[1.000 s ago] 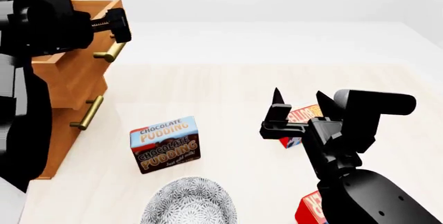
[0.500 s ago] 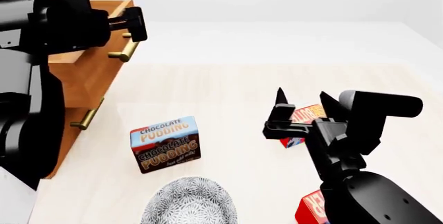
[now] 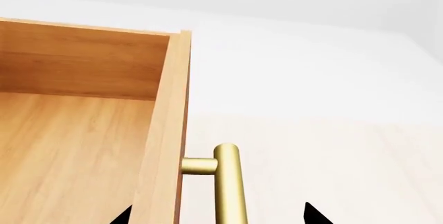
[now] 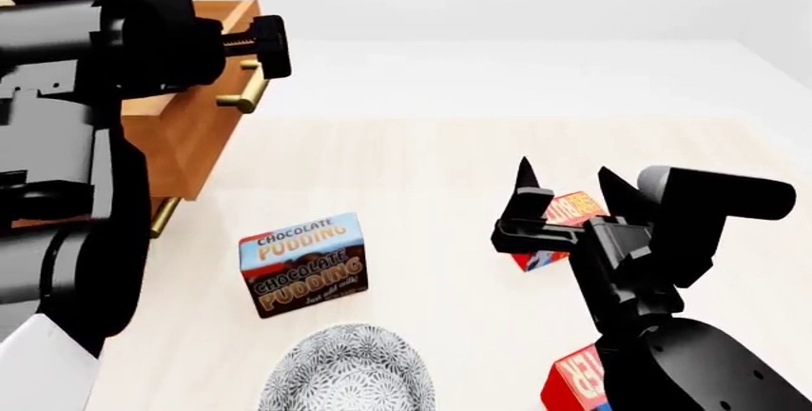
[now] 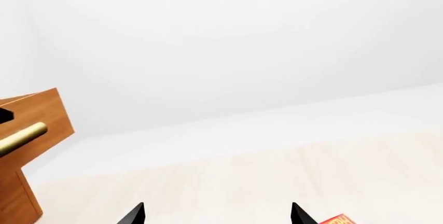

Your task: Put the butter at the front in the top drawer of the cabinet and close it.

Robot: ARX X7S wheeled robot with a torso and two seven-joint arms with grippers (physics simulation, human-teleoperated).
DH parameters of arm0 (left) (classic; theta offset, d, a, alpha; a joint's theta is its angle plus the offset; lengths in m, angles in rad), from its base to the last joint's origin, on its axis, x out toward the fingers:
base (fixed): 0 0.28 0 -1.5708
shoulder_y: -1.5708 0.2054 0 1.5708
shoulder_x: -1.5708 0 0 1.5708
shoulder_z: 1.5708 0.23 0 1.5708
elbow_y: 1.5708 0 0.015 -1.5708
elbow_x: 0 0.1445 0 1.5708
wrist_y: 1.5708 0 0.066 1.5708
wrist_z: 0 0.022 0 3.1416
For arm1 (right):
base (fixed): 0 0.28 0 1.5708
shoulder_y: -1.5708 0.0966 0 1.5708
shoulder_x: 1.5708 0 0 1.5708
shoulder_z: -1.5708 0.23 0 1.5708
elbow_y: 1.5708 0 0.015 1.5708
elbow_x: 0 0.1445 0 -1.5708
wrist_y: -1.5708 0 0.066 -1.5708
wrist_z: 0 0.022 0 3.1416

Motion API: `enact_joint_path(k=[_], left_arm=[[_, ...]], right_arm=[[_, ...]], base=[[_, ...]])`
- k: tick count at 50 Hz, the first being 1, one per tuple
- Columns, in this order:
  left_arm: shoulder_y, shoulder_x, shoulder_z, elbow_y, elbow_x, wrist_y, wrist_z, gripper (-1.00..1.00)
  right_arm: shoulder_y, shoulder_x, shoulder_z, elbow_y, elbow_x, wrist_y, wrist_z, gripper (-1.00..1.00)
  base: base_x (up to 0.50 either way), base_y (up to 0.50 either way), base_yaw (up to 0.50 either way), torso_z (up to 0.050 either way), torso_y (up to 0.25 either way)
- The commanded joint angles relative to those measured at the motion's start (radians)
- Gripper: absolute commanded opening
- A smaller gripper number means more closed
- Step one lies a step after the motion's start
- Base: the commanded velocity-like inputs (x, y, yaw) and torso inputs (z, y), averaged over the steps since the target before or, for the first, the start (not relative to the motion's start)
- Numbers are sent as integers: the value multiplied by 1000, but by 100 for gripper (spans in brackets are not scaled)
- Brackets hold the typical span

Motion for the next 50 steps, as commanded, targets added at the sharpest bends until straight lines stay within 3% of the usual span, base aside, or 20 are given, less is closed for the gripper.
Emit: enact_joint_path(k=[1, 27, 50], left_arm=[[84, 35, -63, 66, -164, -76, 89, 100], [106, 74, -50, 162, -198, -141, 90, 100], [57, 117, -18, 72, -223, -93, 108, 100]], right_arm=[[3, 5, -3, -1, 9, -1, 9, 100], [-6, 23, 7, -16, 45, -1, 28, 100], [-13, 33, -3, 9, 52, -24, 27, 100]], base=[[-12, 0, 0, 0, 0], [-12, 0, 3, -1, 4], [-3, -1, 0, -1, 1]])
